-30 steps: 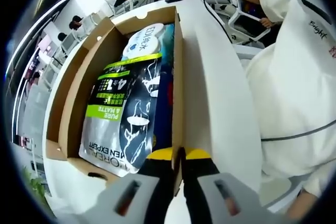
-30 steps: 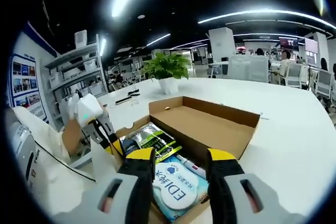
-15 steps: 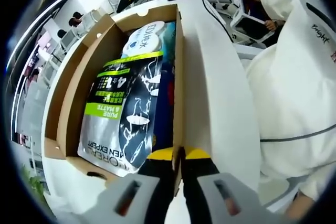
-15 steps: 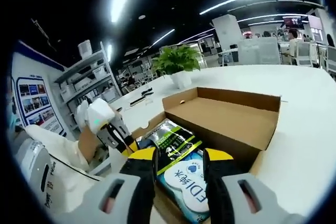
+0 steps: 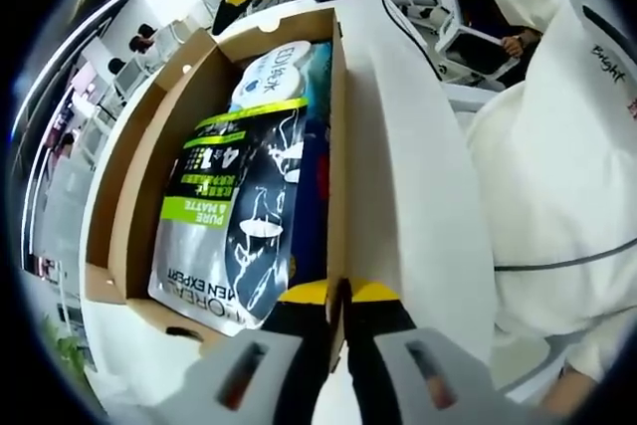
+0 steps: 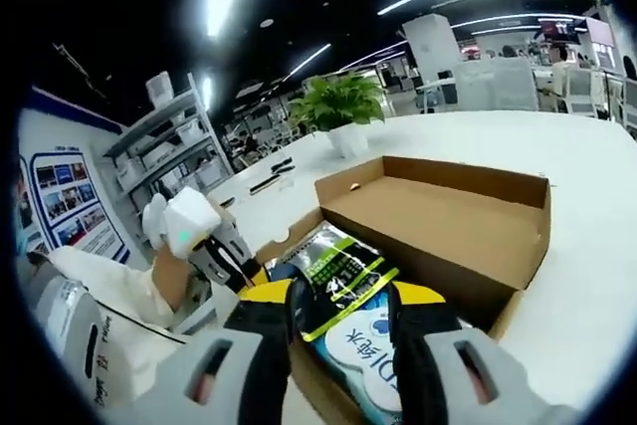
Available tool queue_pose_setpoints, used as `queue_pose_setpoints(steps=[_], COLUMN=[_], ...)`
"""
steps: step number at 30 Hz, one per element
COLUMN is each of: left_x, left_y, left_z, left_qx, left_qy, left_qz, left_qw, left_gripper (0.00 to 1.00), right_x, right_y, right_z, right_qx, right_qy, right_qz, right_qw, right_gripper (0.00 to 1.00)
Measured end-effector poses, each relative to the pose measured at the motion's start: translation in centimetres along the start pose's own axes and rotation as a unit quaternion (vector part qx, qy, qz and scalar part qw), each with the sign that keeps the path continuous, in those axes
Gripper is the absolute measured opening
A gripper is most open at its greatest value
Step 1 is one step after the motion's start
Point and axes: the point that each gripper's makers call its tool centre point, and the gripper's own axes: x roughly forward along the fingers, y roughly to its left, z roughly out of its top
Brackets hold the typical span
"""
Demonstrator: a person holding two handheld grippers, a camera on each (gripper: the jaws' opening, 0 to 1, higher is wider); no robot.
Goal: Operate the shoe box by opening the lid, removing the specified soft item, and placing it in the target area until the item is outside and the box remains undamaged.
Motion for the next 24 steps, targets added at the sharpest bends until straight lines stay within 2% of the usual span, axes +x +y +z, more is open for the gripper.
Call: queue_pose_setpoints(steps=[3, 4, 6, 11, 14, 18, 24], left_x=[0.0, 0.0, 0.0, 0.0, 0.0, 0.0, -0.1], left_y=[0.0, 0.0, 0.0, 0.0, 0.0, 0.0, 0.0], left_z=[0.0, 0.0, 0.0, 0.0, 0.0, -0.1, -0.1], left_qx=[0.002, 0.002, 0.000, 0.001, 0.003, -0.001, 0.001], left_qy=[-0.002, -0.002, -0.001, -0.003, -0.004, -0.001, -0.005], left_qz=[0.000, 0.000, -0.002, 0.000, -0.003, -0.005, 0.000], left_qw=[1.0000, 1.0000, 1.0000, 1.0000, 1.0000, 1.0000, 1.0000], left_gripper=[0.04, 0.04, 0.04, 0.04, 0.04, 0.04, 0.04], right_x=[0.6, 0.8, 1.0, 2.1, 2.7, 3.2, 4.1], right_y=[-0.9, -1.5, -2.3, -1.6, -1.9, -2.4, -2.7], right_z=[-0.3, -0.7, -0.7, -0.7, -1.0, -1.3, -2.0], right_qx=[-0.001, -0.011, -0.036, 0.007, 0.007, -0.007, 0.010], right_qy=[0.013, 0.034, 0.045, 0.040, 0.045, 0.076, 0.082], right_qz=[-0.012, -0.024, -0.041, -0.008, -0.005, -0.004, 0.010], right_qw=[0.9998, 0.9991, 0.9975, 0.9992, 0.9990, 0.9970, 0.9965], right_gripper=[0.37, 0.37, 0.37, 0.37, 0.35, 0.34, 0.34])
